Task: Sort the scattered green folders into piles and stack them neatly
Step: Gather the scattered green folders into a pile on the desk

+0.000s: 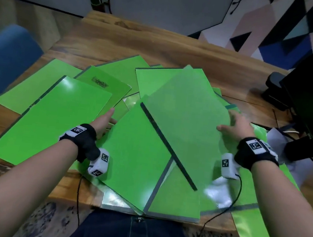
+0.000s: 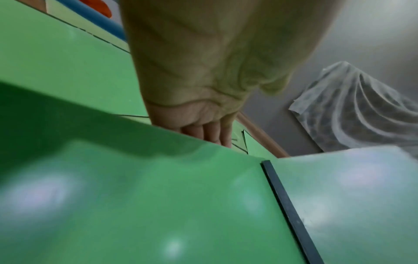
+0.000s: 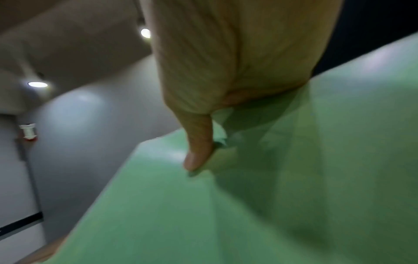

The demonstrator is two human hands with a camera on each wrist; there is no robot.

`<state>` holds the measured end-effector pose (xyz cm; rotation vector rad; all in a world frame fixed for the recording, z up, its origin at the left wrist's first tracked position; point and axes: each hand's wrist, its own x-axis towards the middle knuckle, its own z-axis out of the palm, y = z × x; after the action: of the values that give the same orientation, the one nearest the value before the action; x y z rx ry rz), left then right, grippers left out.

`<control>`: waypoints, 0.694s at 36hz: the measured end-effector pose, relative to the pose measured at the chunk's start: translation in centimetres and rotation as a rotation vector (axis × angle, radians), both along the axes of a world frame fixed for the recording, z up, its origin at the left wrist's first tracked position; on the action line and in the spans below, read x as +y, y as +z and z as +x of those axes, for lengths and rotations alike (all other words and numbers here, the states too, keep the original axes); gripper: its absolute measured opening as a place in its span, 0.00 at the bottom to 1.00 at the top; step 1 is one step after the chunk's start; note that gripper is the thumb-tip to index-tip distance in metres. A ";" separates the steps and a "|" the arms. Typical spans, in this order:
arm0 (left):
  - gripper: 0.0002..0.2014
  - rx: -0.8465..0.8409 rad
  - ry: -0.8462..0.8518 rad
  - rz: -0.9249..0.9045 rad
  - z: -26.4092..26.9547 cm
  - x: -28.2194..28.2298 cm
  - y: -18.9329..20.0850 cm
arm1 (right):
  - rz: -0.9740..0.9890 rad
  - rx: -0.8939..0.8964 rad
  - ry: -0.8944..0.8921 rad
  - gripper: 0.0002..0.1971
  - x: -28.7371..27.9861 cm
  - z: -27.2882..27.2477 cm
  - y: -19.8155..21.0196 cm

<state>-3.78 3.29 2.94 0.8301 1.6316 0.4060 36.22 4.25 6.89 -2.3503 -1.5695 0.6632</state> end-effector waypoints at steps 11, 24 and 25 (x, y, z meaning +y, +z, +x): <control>0.47 -0.183 -0.032 0.088 0.4 3.1 4.2 | -0.240 -0.547 0.711 0.12 5.0 -6.3 9.3; 0.31 0.242 -0.623 0.499 6.4 3.2 8.9 | 0.248 -0.735 0.857 0.27 4.9 -14.7 6.7; 0.30 0.242 -0.624 0.554 6.8 3.1 8.8 | 0.239 -0.736 0.860 0.28 4.9 -14.8 6.5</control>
<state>3.03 6.44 11.72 1.7987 1.3862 0.3166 21.41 9.11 13.43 -1.7330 -2.8096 -0.3395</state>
